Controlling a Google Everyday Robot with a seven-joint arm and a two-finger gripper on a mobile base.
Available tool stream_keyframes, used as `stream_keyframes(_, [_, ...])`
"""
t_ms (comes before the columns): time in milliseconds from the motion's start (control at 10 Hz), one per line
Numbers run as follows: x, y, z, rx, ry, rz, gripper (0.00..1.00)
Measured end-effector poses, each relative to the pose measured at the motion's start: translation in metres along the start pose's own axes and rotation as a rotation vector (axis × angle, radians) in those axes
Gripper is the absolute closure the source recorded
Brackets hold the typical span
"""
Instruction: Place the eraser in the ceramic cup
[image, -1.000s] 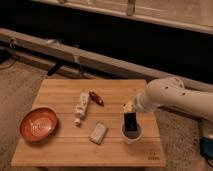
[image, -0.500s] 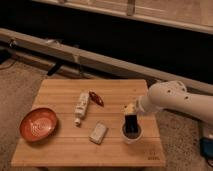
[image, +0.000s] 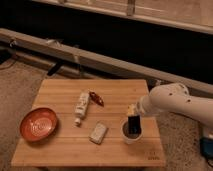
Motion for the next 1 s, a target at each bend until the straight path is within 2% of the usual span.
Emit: stream_keyframes(1000, [-0.003, 0.0037, -0.0024, -0.011, -0.014, -0.004, 0.2])
